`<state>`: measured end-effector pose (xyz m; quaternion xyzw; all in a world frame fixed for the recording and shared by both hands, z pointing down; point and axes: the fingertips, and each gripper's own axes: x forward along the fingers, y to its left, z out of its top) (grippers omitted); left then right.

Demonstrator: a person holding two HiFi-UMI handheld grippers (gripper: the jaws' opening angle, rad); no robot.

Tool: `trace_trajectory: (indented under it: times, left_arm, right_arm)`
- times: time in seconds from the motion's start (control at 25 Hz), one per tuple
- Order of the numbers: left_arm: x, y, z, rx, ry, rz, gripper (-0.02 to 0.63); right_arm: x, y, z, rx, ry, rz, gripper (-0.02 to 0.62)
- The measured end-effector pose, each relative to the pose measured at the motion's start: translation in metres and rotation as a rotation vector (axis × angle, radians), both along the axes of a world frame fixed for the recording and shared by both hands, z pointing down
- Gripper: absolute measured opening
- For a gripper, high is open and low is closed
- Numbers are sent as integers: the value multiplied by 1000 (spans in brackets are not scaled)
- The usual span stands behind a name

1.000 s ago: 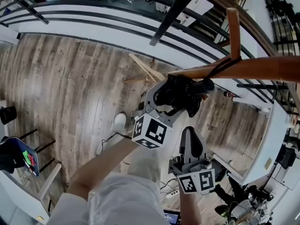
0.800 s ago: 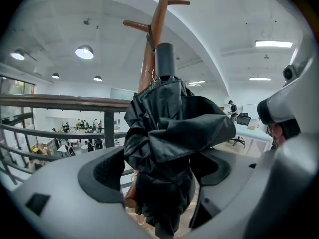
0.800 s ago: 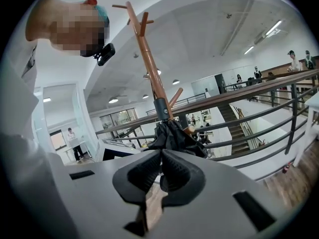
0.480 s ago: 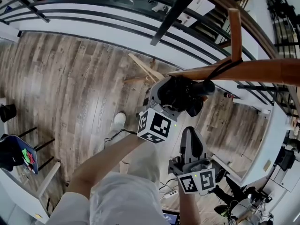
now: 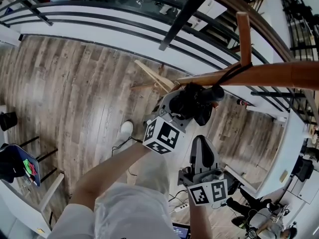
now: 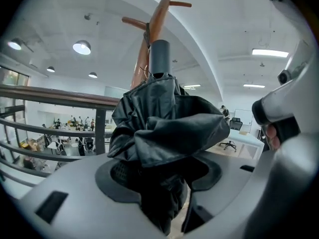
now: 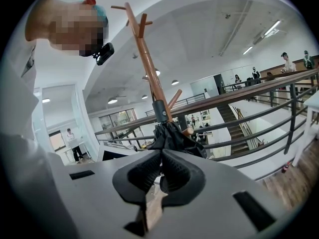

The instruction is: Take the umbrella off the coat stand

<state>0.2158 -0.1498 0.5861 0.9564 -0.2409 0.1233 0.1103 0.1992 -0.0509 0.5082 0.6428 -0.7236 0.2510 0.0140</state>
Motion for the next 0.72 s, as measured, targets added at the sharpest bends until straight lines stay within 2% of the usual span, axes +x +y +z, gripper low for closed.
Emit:
trace_trajectory:
  times: [0.28, 0.72]
  left_arm:
    - [-4, 12, -4, -50, 9, 48, 244]
    - [-22, 20, -21, -91, 24, 41, 242]
  right_arm:
    - [-2, -1, -12, 13, -1, 4, 37]
    - [-7, 1, -35, 39, 28, 4, 37]
